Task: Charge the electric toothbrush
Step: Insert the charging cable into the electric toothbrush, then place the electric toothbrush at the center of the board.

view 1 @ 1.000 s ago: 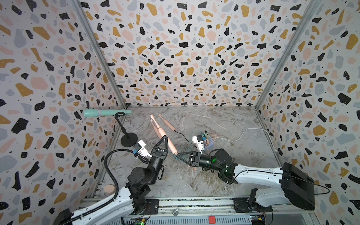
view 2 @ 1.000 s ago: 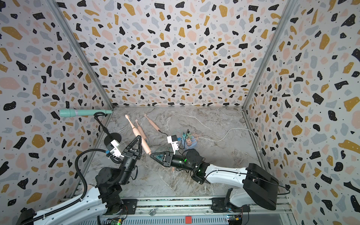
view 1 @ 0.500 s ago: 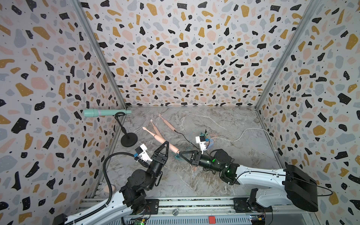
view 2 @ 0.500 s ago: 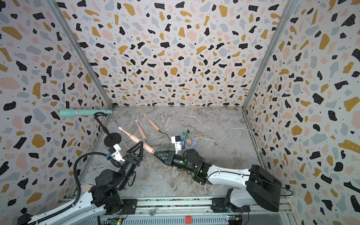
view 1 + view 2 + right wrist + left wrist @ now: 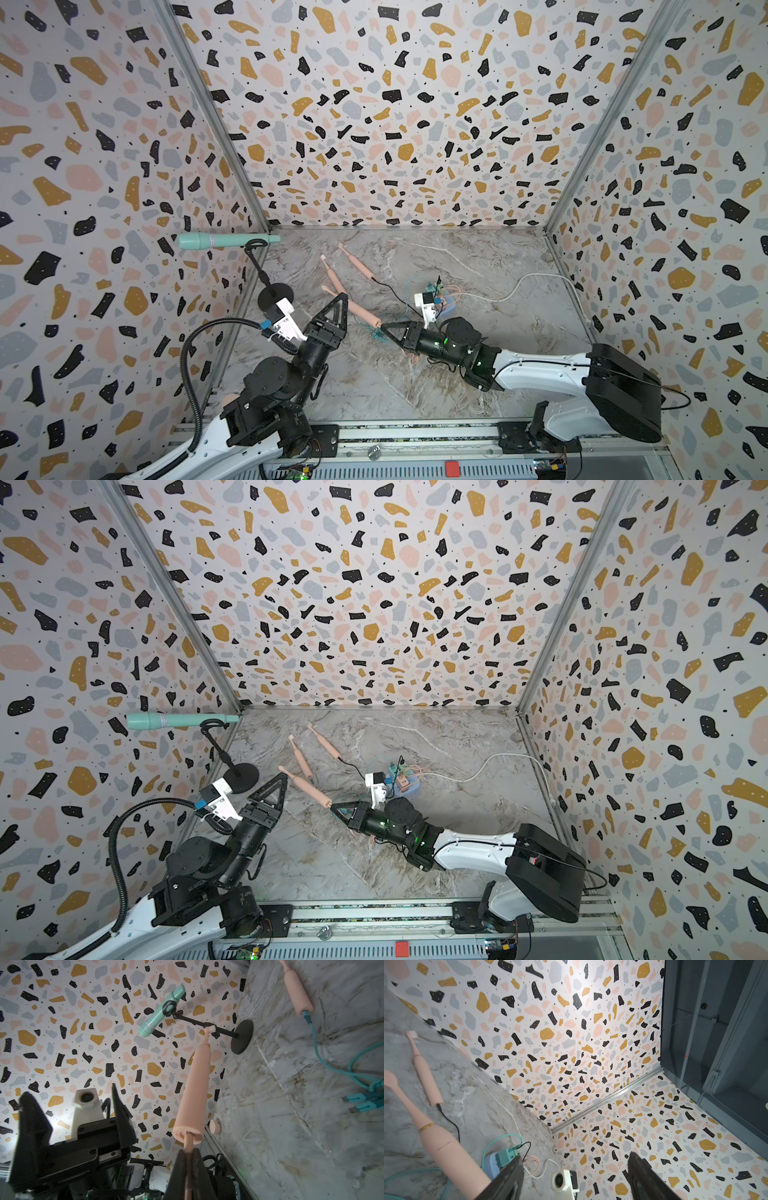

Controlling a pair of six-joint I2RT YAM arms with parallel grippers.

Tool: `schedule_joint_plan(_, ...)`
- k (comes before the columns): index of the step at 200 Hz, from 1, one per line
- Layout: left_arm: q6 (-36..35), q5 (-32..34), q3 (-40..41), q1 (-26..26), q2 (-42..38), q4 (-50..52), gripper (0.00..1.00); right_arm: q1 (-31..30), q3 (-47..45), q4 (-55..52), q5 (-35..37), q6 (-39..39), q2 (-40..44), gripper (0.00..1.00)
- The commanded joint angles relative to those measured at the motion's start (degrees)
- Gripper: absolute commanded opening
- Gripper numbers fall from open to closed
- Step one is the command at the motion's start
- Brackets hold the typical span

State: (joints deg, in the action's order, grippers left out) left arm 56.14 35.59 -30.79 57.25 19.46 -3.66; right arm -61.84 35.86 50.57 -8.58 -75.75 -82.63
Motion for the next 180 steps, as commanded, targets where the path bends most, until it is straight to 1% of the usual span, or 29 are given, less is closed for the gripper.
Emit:
schedule_joint_plan(1,-7.84,4.64,-3.6,0.23,-2.04,10.05,0.77,-0.13,4.04,3.04,-1.94,-0.5,-2.51,0.0)
schedule_joint_plan(24,-10.24,8.12,-5.13,0.23,-4.71,15.2,0.77,-0.86,5.82,6.49,-2.82,-1.75,-7.54,0.0)
schedule_joint_plan(55,-10.85,10.84,-4.47,0.23,-8.01,19.14,0.78,-1.58,8.79,10.68,-3.48,-3.39,-14.6,0.0)
schedule_joint_plan(75,-11.12,11.79,-3.96,0.23,-9.23,21.1,0.78,-1.88,11.1,14.52,-3.82,-3.31,-19.25,0.0)
schedule_joint_plan(112,-12.2,13.56,-3.76,0.22,-10.79,24.18,0.78,-2.4,15.01,16.99,-2.8,-4.52,-26.02,0.0)
schedule_joint_plan(129,-12.44,13.89,-3.32,0.23,-11.3,25.15,0.78,-2.97,15.95,21.8,-1.93,-4.86,-30.06,0.0)
schedule_joint_plan(156,-12.58,14.13,-2.53,0.23,-12.47,25.82,0.78,-3.53,17.85,22.95,-0.62,-6.25,-35.23,0.0)
schedule_joint_plan(180,-12.46,14.02,-2.24,0.23,-13.07,26.08,0.78,-3.58,18.52,23.35,1.24,-6.48,-37.97,0.0)
